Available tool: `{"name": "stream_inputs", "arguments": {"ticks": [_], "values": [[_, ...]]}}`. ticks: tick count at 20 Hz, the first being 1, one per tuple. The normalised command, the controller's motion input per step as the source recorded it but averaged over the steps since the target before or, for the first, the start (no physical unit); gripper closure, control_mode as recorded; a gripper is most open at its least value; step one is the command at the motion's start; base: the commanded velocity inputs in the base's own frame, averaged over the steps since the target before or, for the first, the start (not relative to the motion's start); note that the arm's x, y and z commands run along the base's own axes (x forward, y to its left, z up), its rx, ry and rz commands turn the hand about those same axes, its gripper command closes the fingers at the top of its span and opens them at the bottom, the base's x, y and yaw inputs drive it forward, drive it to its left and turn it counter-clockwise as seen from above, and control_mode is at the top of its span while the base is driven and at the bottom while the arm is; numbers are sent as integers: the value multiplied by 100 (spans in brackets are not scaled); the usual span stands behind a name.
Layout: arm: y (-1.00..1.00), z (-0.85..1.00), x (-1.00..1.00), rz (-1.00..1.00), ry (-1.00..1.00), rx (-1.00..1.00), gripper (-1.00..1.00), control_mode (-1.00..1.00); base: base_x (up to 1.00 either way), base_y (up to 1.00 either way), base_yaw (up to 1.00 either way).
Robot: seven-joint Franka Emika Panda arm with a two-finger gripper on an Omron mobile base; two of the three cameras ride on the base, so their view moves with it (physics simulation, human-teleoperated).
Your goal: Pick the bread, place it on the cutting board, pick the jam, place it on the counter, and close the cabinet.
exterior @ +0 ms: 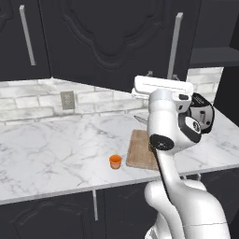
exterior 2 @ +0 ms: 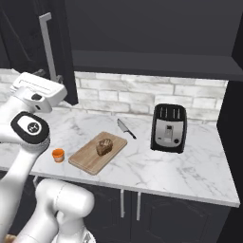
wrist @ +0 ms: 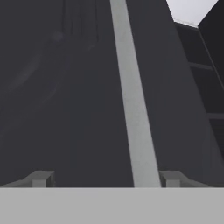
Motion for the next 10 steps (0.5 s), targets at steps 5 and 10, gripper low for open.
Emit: {"name": "stream_inputs", "arguments": {"ticks": [5,10], "values": [[-22,0,31,0,-2,0,-100,-100,0,0,0],[-17,0,35,0,-3,0,-100,-100,0,0,0]]}}
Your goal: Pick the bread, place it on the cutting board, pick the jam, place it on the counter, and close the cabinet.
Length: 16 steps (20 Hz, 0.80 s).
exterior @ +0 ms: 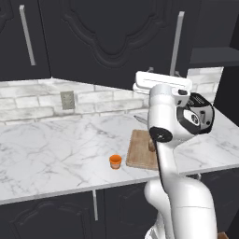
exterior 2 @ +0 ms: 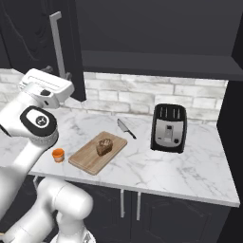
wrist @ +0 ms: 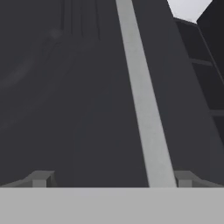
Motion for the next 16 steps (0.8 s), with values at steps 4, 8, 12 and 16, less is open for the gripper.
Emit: {"name": "stream_inputs", "arguments": {"ticks": [4,8,12,16], "values": [[-20,0,34,0,-2,0,-100,-100,0,0,0],[-22,0,31,0,-3,0,-100,-100,0,0,0],[-21,0,30,0,-3,0,-100,-100,0,0,0],[-24,0,32,0,-2,0,-100,-100,0,0,0]]}}
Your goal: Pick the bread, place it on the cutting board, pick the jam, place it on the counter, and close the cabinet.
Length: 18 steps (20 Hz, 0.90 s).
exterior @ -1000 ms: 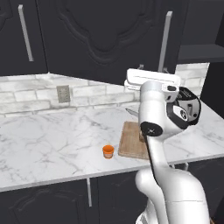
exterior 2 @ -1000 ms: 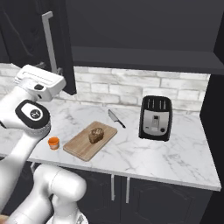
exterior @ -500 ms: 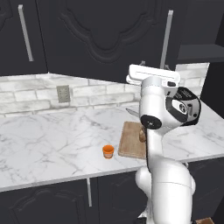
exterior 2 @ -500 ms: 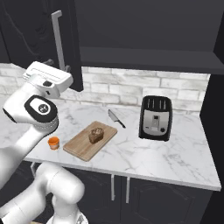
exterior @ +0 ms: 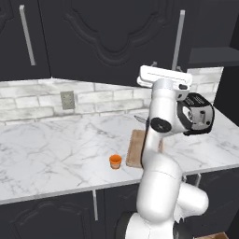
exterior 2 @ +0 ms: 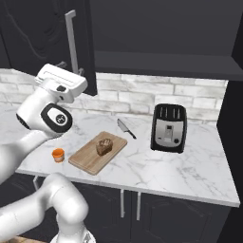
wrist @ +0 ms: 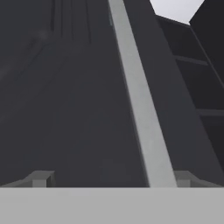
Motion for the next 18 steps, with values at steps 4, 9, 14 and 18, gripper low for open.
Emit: {"name": "stream_inputs", "arguments": {"ticks": [4,9,14,18], "values": [[-29,0,28,0,0,0,-100,-100,0,0,0],[-27,0,14,1,0,0,-100,-100,0,0,0],[-33,0,6,5,0,0,-100,-100,0,0,0],[-39,0,5,7,0,0,-100,-100,0,0,0]]}}
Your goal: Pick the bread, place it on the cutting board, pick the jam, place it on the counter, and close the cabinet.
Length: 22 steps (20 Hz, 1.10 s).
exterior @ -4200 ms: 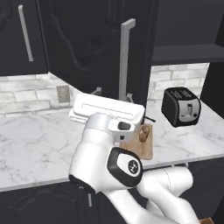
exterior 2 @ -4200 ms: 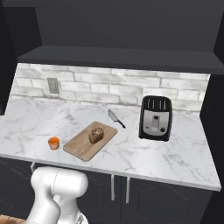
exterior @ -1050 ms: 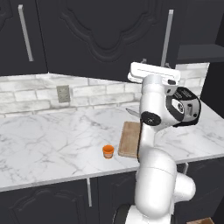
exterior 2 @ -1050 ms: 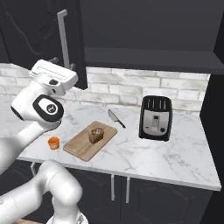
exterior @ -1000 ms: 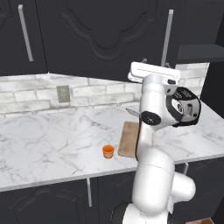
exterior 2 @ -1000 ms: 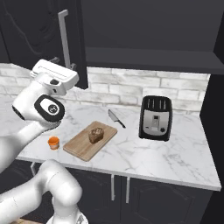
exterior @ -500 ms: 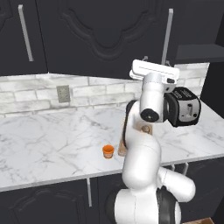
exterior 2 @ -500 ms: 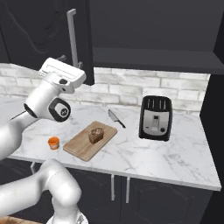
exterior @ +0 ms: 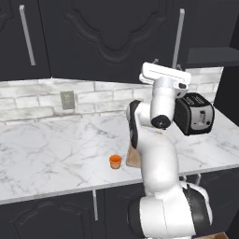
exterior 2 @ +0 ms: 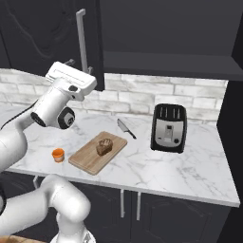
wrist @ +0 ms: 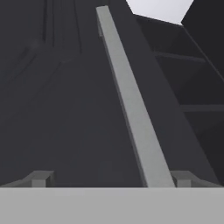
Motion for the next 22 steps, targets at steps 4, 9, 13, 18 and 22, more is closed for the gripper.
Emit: {"name": "stream_inputs", "arguments": {"ticks": [4,9,13,18,22], "values": [[-35,0,12,8,0,0,-100,-100,0,0,0],[-30,0,21,7,0,0,-100,-100,0,0,0],[-26,0,24,8,0,0,-100,-100,0,0,0],[-21,0,30,8,0,0,-100,-100,0,0,0],[-17,0,37,7,0,0,-100,-100,0,0,0]]}}
